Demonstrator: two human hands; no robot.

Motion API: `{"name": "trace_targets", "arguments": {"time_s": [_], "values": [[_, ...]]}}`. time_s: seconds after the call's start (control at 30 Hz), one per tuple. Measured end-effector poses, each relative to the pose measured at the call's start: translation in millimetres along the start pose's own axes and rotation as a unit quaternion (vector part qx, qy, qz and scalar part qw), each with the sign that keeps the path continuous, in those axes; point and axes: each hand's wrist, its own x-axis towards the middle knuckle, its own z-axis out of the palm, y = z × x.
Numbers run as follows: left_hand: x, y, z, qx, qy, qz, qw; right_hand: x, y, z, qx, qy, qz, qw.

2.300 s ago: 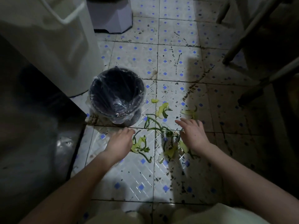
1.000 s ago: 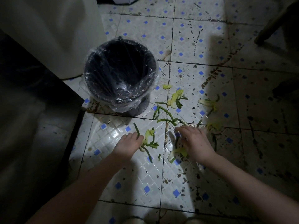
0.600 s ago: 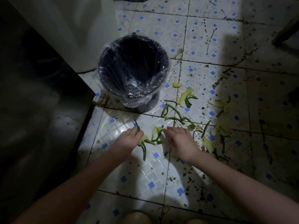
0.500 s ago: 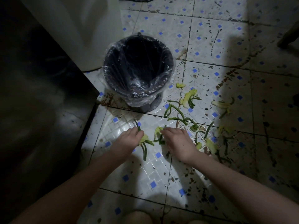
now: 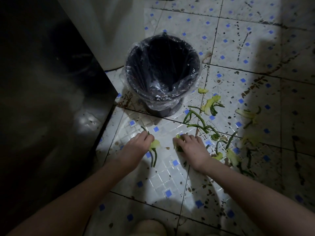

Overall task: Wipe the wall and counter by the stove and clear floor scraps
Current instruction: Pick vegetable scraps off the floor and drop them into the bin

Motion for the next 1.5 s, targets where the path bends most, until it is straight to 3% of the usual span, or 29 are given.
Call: {"name": "trace_targets", "arguments": {"time_s": [0.37,0.6,0.97,1.17,1.5], "values": [[-2.9,6.5,-14.6,-0.024,0.043,0.033,0.998,-4.4,-3.0,-8.5,0.018,-0.034,-0.006,0.999],[8.4,23.4,-23.5,-0.057,0.027,-0.025,0.998,-18.2,6.0,-30.3,0.067,0.066,0.049,0.994],[37.6,75.6,-57.8,-0.009,0.035,0.057,0.998,-61.8,44.8,-60.8,0.109,0.192,0.136,0.966],[55.0,96.1,-87.1,-0.026,0.097,0.082,0.992,-82.4,68.1,-105.5,0.106,0.273,0.166,0.941],[70.5,100.7,-149.8,-0.05,0.184,0.085,0.978,-67.8,53.6,-160.6,0.123,0.318,0.149,0.928]]}}
